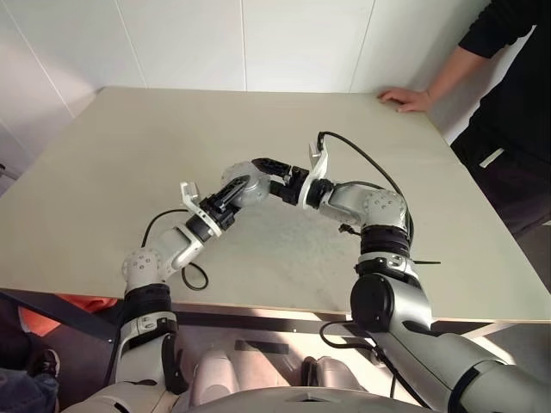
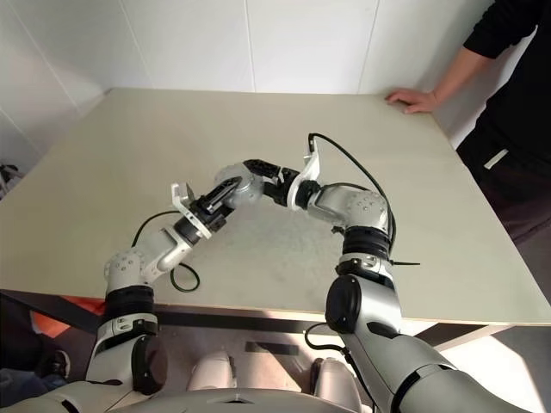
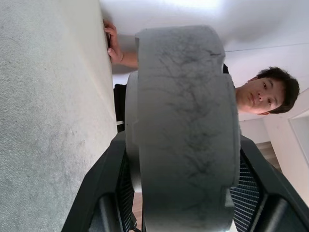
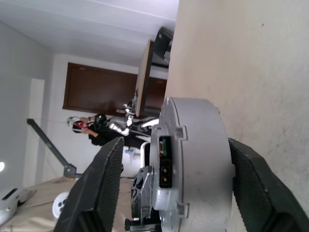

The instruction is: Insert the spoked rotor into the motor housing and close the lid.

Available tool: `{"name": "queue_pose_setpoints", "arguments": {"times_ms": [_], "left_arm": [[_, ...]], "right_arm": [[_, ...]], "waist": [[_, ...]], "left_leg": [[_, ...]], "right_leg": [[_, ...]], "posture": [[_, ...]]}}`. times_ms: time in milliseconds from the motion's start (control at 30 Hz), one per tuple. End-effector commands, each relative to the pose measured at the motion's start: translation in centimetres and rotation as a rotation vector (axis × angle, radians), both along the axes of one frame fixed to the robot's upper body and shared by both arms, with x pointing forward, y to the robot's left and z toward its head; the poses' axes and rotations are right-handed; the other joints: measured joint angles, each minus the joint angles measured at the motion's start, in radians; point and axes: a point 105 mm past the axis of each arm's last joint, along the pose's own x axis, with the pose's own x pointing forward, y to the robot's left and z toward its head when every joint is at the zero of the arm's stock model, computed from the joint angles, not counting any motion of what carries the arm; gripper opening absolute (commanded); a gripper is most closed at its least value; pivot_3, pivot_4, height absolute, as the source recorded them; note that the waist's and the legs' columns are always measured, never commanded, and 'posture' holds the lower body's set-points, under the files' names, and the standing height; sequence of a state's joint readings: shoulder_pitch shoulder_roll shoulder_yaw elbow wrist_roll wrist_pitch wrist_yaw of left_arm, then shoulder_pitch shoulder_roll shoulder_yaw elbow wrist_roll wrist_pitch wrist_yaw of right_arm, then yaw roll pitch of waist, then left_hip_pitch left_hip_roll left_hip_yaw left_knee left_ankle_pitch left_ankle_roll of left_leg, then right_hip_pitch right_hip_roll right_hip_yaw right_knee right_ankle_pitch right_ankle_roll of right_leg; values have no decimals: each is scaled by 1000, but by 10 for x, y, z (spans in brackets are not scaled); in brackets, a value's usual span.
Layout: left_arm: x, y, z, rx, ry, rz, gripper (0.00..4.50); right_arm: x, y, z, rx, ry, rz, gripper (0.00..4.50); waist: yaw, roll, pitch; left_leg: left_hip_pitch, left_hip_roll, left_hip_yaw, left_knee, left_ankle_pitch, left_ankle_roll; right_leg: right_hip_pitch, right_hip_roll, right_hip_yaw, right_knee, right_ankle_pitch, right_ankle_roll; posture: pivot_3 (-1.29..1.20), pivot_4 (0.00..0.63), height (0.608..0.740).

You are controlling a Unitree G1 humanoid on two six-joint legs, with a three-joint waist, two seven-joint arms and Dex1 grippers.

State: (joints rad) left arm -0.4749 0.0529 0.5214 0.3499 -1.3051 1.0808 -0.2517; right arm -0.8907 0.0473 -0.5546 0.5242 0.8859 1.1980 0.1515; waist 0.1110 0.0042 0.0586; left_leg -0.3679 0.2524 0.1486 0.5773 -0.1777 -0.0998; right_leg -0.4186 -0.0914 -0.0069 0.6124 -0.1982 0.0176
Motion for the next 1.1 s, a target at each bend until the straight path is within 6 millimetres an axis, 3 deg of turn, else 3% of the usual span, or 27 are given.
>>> {"name": "queue_pose_setpoints", "arguments": {"times_ms": [33, 133, 333, 633, 900, 1100], "left_arm": [[5, 8, 14, 27, -69, 51, 2109], [10, 22, 16, 71, -97, 132, 2109], [25, 75, 4, 291, -39, 416, 2109], [28, 87, -18, 391, 71, 482, 2109], [25, 132, -36, 403, 198, 669, 2109], [18, 156, -40, 442, 228, 753, 4065]], "right_arm": [[13, -6, 13, -62, -85, -91, 4476], [16, -9, 12, -75, -94, -115, 4476], [18, -14, 10, -75, -95, -132, 4476], [18, -3, 10, -86, -107, -103, 4476], [16, 3, 5, -91, -88, -76, 4476], [17, 4, 1, -99, -64, -60, 4500]], "waist": [[0, 0, 0], [0, 0, 0], [-7, 0, 0], [0, -1, 0], [-16, -2, -1], [-19, -3, -1]], "left_leg": [[0, 0, 0, 0, 0, 0], [0, 0, 0, 1, 0, 0], [0, 0, 0, 1, 0, 0], [-1, 0, -1, 2, 0, 0], [2, 1, -1, 4, 1, -1], [4, 2, 0, 4, 2, -3]], "right_leg": [[0, 0, 0, 0, 0, 0], [0, 0, 0, 0, 0, 0], [0, 0, 0, 1, 0, 0], [0, 0, 0, 2, 0, 0], [0, 0, 1, 7, 0, 0], [0, 1, 2, 10, -2, -4]], "posture": [[0, 0, 740], [0, 0, 740], [0, 0, 740], [0, 0, 740], [0, 0, 740], [0, 0, 740]]}}
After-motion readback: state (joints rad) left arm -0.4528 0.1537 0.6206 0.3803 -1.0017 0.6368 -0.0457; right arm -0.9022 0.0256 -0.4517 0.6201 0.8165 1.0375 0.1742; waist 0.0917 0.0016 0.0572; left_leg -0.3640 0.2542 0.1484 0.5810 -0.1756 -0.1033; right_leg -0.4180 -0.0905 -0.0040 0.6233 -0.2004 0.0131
